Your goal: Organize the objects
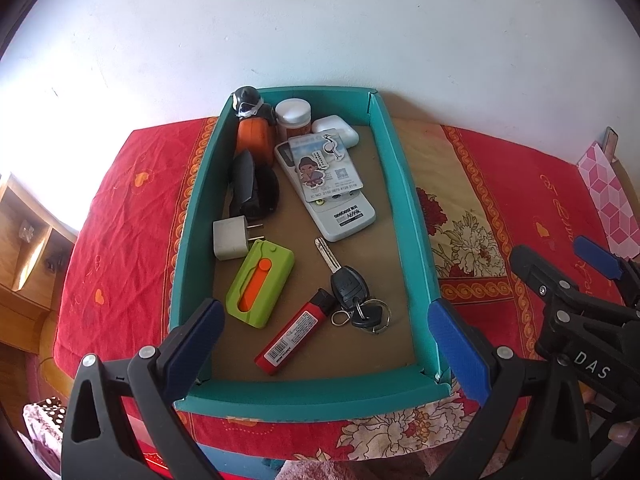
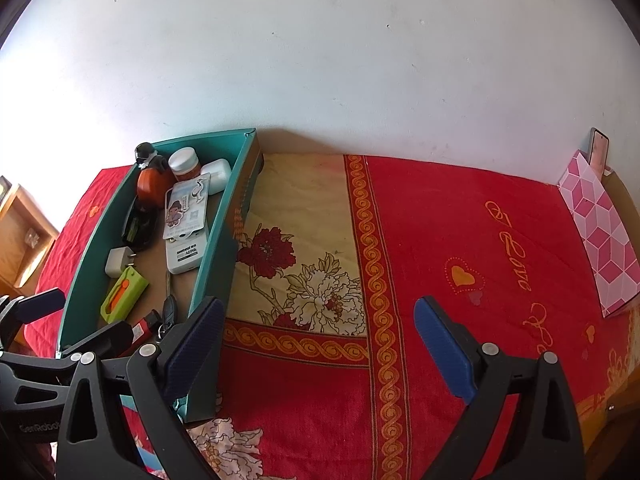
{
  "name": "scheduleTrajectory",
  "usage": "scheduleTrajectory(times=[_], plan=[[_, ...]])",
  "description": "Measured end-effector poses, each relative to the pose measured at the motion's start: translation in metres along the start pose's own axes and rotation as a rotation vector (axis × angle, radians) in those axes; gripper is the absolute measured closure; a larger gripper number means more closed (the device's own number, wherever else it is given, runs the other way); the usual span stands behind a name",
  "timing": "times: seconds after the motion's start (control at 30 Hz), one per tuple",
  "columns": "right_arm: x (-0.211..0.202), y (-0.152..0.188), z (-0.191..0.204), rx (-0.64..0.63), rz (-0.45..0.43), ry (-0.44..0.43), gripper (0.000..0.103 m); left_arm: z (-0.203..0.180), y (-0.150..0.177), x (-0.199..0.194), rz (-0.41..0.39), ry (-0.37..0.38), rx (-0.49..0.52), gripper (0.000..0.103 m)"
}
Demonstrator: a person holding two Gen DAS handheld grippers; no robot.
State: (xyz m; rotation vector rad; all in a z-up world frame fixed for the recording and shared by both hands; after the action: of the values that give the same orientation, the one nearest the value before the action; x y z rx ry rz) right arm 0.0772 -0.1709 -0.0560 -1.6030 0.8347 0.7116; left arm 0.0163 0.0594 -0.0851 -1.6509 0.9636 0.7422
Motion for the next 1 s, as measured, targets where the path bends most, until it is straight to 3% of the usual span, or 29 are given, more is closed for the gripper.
scheduleTrajectory(times=[1.0], plan=[[0.0026, -0.0027, -0.0004, 0.025, 0.014, 0.015, 0.005, 0.0025, 0.0008, 0.0035, 0.023, 0.001, -0.013, 0.0]])
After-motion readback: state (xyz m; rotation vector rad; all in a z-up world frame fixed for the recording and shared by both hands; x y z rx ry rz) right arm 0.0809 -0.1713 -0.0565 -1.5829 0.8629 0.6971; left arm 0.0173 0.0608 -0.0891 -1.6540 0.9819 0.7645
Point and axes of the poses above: each gripper's, at about its wrist camera, not at the fingertips, and x roughly the way its jaws point, z to its left, y to its underside, the point moved 9 cm from there along x, roughly the way its jaws point, and after that the axes turned 15 degrees about y, right-handed, at the moved point
